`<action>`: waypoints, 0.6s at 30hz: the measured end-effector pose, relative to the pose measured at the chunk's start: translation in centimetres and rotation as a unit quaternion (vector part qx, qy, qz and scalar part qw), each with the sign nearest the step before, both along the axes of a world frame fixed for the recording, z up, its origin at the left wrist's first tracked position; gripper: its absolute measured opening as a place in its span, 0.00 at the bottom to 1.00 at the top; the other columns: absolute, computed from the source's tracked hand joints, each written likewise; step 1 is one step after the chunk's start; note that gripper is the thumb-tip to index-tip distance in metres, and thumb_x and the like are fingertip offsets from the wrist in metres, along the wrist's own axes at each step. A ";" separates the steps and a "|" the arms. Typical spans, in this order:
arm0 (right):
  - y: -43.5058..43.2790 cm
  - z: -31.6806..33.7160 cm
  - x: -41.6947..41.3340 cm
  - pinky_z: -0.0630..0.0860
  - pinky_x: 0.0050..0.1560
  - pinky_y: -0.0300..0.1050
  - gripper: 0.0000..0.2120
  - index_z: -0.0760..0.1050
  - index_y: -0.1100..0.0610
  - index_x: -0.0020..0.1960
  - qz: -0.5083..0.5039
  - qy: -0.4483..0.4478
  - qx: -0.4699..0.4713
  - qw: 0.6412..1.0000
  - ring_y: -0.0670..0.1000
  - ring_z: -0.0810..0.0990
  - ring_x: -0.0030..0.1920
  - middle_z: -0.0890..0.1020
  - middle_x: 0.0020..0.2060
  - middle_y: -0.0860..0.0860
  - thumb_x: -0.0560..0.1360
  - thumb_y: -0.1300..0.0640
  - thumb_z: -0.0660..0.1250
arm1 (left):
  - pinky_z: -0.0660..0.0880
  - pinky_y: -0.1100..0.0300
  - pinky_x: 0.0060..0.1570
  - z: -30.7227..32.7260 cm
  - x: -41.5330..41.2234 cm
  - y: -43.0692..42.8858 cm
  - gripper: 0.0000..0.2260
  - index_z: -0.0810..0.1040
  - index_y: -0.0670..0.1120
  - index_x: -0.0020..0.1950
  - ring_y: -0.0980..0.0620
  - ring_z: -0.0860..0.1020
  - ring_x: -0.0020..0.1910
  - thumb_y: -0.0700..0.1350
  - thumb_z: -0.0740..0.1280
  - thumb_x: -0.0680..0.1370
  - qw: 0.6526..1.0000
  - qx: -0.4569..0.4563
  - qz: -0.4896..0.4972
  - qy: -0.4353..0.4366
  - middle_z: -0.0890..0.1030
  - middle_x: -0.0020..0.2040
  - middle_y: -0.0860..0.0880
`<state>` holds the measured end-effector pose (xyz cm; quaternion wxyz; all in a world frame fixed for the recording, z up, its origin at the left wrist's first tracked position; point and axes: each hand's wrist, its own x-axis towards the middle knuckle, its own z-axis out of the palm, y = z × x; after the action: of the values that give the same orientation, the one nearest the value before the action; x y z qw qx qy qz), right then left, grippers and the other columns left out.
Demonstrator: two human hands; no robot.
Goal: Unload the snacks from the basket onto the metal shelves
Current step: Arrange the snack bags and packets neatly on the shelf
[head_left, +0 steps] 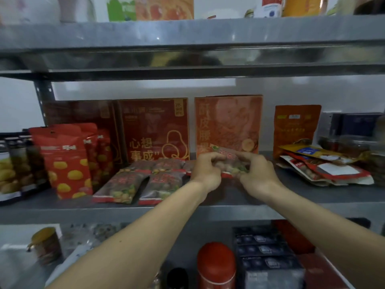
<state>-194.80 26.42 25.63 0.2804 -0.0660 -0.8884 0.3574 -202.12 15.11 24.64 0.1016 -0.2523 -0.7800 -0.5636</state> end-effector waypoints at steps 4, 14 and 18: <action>-4.3 -1.2 1.0 0.71 0.45 0.31 0.19 0.76 0.49 0.67 0.012 0.005 -0.021 1.000 0.49 0.79 0.53 0.81 0.54 0.49 0.77 0.58 0.70 | 0.74 0.58 0.61 -1.0 0.3 -4.2 0.12 0.82 0.45 0.57 0.51 0.78 0.56 0.33 0.65 0.78 0.997 -0.058 0.016 0.041 0.81 0.52 0.52; -9.3 -3.9 0.3 0.73 0.56 0.40 0.13 0.80 0.56 0.59 0.021 -0.082 0.005 0.996 0.56 0.79 0.57 0.81 0.57 0.57 0.78 0.52 0.67 | 0.55 0.48 0.67 -2.5 2.1 -11.8 0.21 0.58 0.56 0.77 0.47 0.59 0.71 0.54 0.53 0.84 0.887 -0.420 0.087 0.173 0.71 0.71 0.50; -9.3 -3.4 0.8 0.73 0.58 0.43 0.14 0.79 0.57 0.62 0.029 -0.098 0.043 0.994 0.58 0.77 0.60 0.81 0.58 0.58 0.80 0.51 0.65 | 0.50 0.47 0.70 -2.8 1.8 -11.5 0.24 0.52 0.55 0.79 0.46 0.53 0.75 0.58 0.49 0.83 0.863 -0.475 0.072 0.155 0.62 0.77 0.52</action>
<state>-193.96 17.16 22.22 0.1836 -0.0624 -0.9279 0.3185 -200.34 3.57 21.87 0.1296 -0.2972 -0.9434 -0.0696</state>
